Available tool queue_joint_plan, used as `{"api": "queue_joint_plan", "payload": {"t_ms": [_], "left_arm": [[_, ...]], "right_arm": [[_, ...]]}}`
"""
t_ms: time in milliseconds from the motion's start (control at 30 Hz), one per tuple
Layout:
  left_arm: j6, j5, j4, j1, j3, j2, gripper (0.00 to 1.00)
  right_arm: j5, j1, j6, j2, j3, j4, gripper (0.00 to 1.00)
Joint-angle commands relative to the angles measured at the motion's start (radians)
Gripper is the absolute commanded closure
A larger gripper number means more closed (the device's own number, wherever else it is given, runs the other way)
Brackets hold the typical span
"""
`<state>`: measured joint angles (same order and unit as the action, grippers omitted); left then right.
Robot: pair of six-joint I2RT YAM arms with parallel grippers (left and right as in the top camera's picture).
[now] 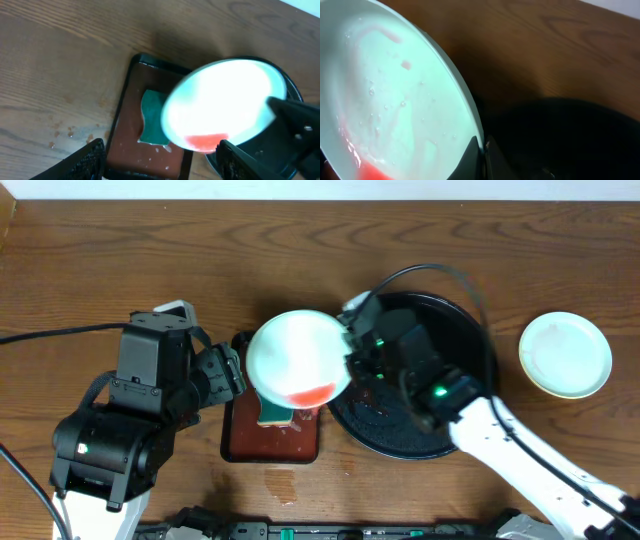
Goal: Clean dirty plates on tray and stack at the side
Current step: 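Lift the pale plate with right gripper and tilt it over the small tray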
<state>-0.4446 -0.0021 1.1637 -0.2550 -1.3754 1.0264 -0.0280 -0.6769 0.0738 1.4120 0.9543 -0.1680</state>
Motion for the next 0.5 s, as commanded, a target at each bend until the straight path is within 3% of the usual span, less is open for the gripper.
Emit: {"api": "queue_joint_plan", "payload": {"t_ms": [0, 467], "left_arm": [[0.002, 0.003, 0.01, 0.006, -0.013, -0.003, 0.28], [0.003, 0.002, 0.021, 0.006, -0.013, -0.003, 0.28]], "right_arm": [[0.101, -0.065, -0.113, 0.054, 0.009, 0.053, 0.99], [0.531, -0.256, -0.446, 0.008, 0.009, 0.196, 0.99]]}}
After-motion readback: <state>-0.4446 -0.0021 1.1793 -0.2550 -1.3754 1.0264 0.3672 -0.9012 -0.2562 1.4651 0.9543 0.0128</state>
